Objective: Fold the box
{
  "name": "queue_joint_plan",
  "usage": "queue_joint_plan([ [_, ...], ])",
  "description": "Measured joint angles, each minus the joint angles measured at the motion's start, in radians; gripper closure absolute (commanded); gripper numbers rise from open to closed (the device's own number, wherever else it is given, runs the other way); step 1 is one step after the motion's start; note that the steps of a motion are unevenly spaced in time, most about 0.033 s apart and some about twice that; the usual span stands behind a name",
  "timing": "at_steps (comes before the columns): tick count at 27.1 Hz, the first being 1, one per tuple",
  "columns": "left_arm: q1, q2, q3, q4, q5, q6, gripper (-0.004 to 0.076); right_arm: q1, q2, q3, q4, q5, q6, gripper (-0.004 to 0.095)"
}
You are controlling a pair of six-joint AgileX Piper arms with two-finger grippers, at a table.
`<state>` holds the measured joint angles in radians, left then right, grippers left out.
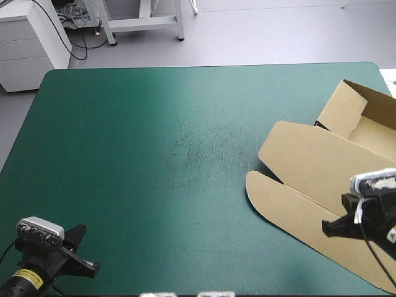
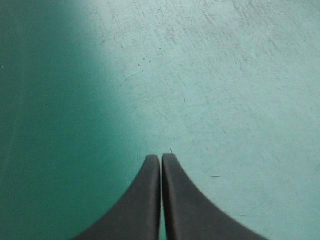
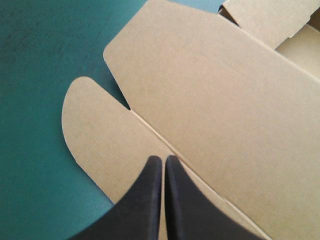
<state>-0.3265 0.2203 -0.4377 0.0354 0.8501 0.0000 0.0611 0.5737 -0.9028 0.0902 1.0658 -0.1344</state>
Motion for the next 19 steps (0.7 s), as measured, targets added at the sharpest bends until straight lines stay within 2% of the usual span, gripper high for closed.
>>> queue_joint_plan([
  [5,0.0,0.0,0.0,0.0,0.0,0.0,0.0732,0.0,-0.212,0.256,0.0,-0.075,-0.008,0.0907],
  [8,0.0,0.0,0.0,0.0,0.0,0.0,0.0732,0.0,-0.292,0.342,0.0,-0.09,-0.008,0.0907],
  [14,0.0,0.0,0.0,-0.016,0.0,0.0,0.0732,0.0,-0.392,0.412,0.0,-0.121,-0.011,0.0907],
  [19,0.0,0.0,0.0,-0.056,0.0,0.0,0.0732,0.0,-0.401,0.412,0.0,-0.127,-0.011,0.0907],
])
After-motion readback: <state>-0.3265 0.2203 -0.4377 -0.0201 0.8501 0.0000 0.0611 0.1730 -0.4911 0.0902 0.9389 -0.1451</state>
